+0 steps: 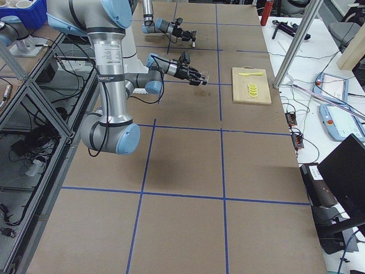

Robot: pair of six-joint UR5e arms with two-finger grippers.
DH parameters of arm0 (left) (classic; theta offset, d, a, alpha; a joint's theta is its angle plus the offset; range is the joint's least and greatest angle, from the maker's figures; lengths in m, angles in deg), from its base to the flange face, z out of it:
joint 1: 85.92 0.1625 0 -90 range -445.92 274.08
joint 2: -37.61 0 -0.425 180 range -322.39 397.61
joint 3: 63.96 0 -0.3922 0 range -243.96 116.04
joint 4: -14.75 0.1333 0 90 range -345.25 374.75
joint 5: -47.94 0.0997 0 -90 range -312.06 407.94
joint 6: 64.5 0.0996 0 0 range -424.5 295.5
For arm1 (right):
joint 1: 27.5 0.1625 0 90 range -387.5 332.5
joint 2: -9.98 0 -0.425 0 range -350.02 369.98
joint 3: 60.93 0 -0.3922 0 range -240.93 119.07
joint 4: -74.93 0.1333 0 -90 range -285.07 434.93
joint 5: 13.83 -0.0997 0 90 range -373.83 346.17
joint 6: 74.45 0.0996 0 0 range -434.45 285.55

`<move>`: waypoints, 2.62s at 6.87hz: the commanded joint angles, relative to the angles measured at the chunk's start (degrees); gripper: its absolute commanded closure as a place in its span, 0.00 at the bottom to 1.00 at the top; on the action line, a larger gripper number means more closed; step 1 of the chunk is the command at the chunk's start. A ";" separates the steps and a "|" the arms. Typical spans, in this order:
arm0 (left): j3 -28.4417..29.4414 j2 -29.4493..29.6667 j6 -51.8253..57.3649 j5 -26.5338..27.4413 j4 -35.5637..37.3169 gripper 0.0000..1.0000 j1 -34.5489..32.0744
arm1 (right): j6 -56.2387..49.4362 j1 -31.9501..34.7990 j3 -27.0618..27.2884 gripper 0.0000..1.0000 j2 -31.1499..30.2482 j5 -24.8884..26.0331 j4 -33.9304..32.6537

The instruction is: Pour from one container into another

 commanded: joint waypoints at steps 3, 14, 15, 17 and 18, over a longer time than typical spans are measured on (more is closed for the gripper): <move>0.02 0.00 -0.07 -0.22 0.18 1.00 1.06 | -0.07 -0.09 0.16 1.00 0.20 0.00 0.00; -4.63 -3.34 1.25 -1.80 0.27 0.00 1.41 | 0.11 -0.18 1.38 1.00 0.38 0.00 0.09; -4.63 -3.61 1.25 -3.97 0.61 0.00 1.41 | 0.11 -0.18 1.39 1.00 0.38 0.00 0.09; -4.63 -5.80 1.25 -8.28 1.66 0.00 1.32 | 0.11 -0.18 1.56 1.00 0.29 0.00 0.09; -4.72 -6.76 1.16 -9.52 1.76 0.00 1.24 | 0.11 -0.18 1.56 1.00 0.29 0.00 0.09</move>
